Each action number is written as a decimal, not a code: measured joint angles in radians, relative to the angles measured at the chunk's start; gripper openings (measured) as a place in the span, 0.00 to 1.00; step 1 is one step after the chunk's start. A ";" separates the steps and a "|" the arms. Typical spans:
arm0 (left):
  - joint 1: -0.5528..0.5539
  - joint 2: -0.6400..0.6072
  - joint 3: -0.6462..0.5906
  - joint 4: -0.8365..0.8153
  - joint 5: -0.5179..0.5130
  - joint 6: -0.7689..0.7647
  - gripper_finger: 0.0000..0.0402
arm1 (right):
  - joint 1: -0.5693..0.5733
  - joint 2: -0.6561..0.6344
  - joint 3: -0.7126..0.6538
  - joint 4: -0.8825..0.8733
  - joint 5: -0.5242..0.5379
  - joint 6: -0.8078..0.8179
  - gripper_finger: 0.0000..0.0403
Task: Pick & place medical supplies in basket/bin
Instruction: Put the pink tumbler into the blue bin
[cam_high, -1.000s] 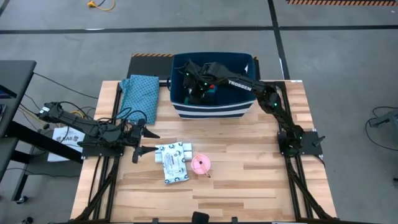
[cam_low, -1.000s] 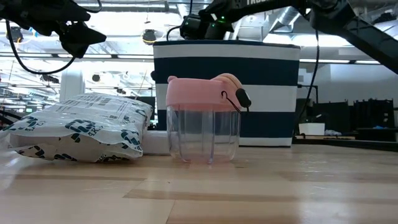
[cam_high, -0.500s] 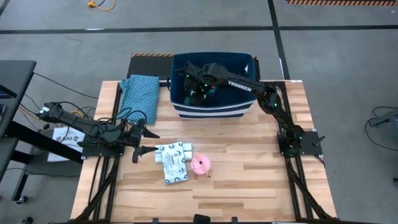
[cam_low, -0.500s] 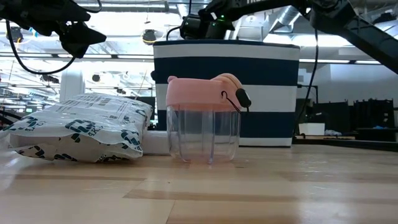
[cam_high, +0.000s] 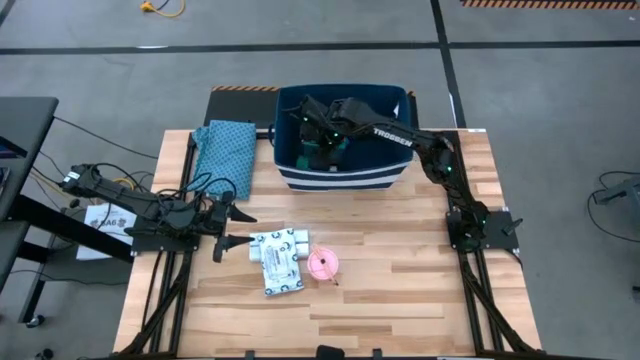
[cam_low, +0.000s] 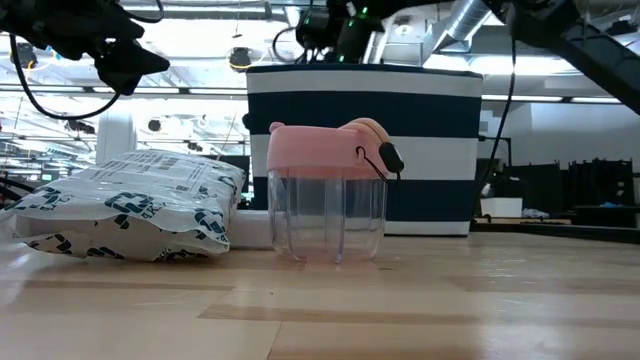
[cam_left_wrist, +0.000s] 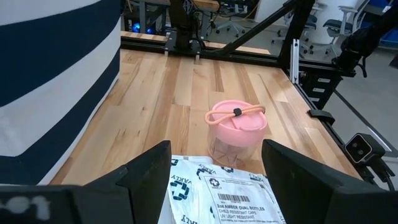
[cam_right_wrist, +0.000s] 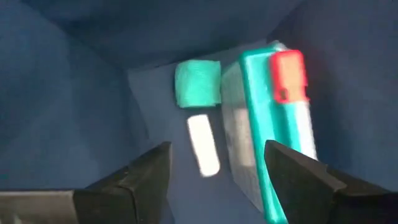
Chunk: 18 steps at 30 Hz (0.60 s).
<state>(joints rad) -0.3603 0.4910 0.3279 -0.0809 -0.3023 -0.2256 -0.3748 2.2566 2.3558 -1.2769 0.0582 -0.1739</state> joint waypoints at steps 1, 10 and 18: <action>0.000 0.000 0.000 0.001 0.000 0.000 0.60 | 0.002 -0.011 0.000 0.002 0.023 -0.001 0.62; 0.000 0.000 0.000 0.001 0.000 0.000 0.60 | 0.013 -0.192 0.000 0.006 0.162 0.024 0.62; 0.000 0.000 0.000 0.002 0.000 0.000 0.60 | 0.036 -0.384 0.000 -0.004 0.189 0.073 0.62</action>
<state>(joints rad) -0.3606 0.4909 0.3279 -0.0788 -0.3021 -0.2256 -0.3387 1.8722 2.3562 -1.2808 0.2476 -0.1010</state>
